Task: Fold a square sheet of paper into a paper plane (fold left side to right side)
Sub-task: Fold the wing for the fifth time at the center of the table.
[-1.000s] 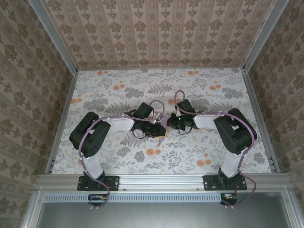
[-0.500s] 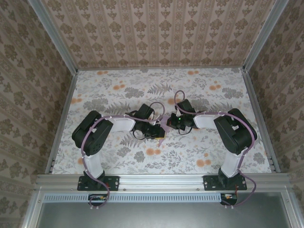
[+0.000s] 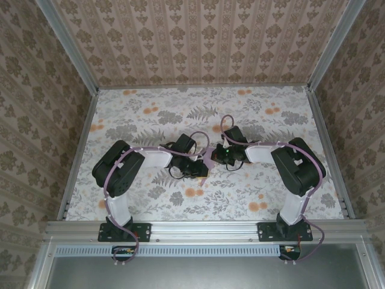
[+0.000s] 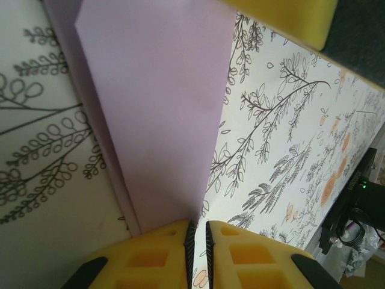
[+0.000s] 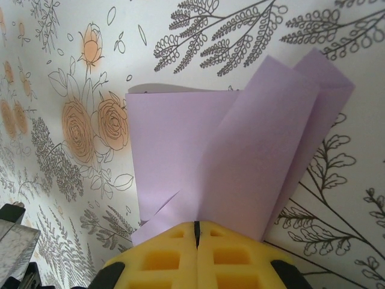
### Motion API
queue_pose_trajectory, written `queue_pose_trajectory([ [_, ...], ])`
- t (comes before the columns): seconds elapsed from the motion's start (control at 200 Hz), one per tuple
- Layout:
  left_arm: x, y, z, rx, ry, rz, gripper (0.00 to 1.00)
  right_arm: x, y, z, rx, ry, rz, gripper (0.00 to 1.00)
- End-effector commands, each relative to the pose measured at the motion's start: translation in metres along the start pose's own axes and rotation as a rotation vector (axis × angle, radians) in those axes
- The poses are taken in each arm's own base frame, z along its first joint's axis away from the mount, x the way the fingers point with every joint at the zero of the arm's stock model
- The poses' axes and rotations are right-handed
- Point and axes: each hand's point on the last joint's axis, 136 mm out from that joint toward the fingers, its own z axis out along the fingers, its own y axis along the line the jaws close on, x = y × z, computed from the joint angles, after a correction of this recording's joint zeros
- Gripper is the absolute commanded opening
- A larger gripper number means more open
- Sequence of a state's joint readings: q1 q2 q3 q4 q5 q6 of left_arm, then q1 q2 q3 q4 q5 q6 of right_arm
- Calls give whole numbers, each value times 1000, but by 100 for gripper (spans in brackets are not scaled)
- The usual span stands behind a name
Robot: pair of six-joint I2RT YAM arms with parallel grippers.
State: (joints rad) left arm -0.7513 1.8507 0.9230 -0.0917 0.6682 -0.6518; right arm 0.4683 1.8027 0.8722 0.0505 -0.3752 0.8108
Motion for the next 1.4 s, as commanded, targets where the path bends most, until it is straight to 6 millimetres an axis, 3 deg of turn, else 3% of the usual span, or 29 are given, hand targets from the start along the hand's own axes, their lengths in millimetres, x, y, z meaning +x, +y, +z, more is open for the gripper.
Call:
queue_pose_trajectory([
  [0.0,30,33,9,-113,71,-43,16,8,3,-10,-9,16,-16,0],
  [0.185,35,40,11,-128,70,-47,13,-3,29,-39,-70,-58,-69,0],
  [0.43,35,40,11,-130,68,-40,11,25,28,-59,-110,-54,-99,0],
  [0.71,33,40,11,-138,68,-36,10,49,25,-46,-142,-24,-97,0],
  [1.055,34,39,12,-142,74,-30,10,45,33,-22,-188,-9,-97,0],
  [1.395,34,39,12,-145,76,-29,10,48,21,-8,-148,16,-91,0],
])
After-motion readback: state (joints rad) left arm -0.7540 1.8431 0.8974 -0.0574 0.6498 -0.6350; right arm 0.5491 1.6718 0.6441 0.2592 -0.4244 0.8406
